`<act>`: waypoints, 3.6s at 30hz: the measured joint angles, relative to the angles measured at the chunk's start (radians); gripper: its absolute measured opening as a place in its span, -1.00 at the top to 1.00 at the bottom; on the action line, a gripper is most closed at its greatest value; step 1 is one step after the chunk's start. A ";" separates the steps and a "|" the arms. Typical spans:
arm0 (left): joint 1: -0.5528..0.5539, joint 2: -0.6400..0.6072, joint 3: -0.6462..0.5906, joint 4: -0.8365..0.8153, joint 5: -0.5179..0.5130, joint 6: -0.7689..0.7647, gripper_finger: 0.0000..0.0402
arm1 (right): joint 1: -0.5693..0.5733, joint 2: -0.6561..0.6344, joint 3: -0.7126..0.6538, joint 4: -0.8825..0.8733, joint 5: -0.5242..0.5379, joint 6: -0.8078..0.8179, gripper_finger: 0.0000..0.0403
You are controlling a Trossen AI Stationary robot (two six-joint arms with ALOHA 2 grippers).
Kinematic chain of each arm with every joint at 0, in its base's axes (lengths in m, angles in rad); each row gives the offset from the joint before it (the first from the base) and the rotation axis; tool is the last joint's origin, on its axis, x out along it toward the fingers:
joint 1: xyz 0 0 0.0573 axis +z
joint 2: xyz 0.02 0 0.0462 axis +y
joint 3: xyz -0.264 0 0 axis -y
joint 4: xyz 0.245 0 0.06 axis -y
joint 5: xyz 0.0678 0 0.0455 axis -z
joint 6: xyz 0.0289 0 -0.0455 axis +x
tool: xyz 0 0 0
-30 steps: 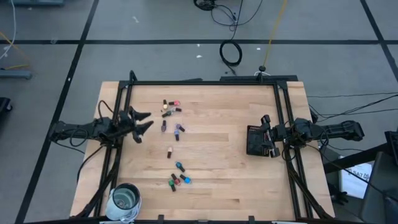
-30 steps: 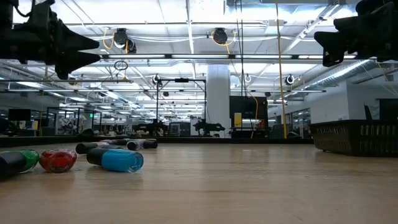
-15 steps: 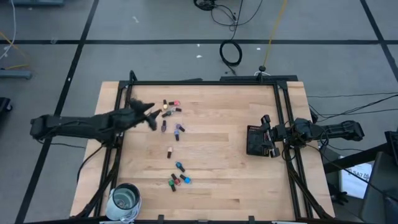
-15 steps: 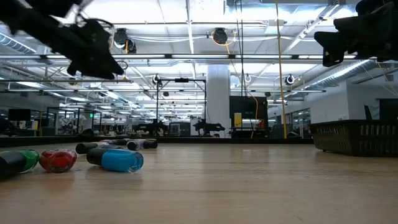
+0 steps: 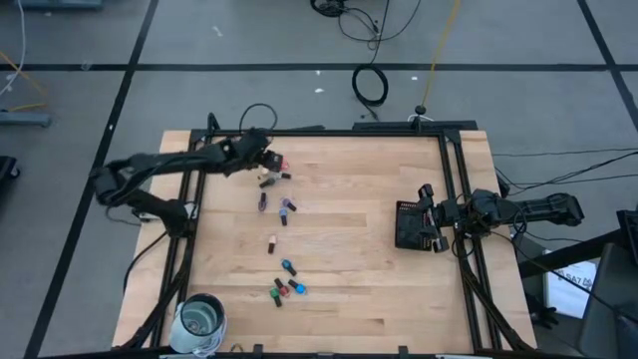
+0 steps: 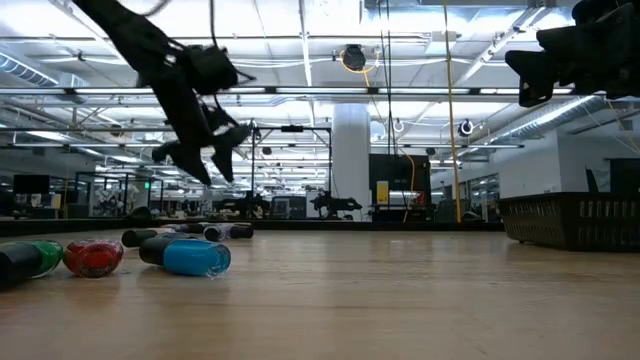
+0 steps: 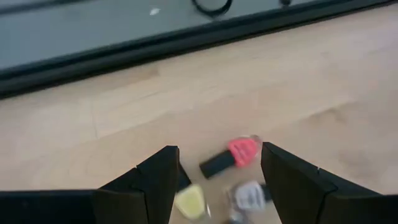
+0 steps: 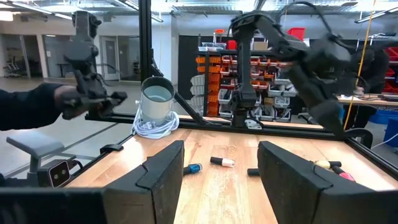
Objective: Pick & Place Nail Polish
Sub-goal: Put the light yellow nail polish into the black basket
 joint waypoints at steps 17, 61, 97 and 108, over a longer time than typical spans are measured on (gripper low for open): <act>0.093 0.246 0.117 -0.206 0.085 -0.197 -0.12 | 0.000 0.000 0.000 0.000 0.000 0.000 0.05; 0.093 0.327 0.117 -0.257 0.096 -0.182 0.82 | 0.000 0.000 0.000 0.000 0.000 0.000 0.05; -0.487 -0.042 0.121 0.617 0.382 0.695 0.82 | 0.000 0.000 0.000 0.000 0.000 0.000 0.05; -0.493 0.158 0.121 1.007 0.666 0.586 0.82 | 0.000 0.000 0.000 0.020 0.004 0.128 0.05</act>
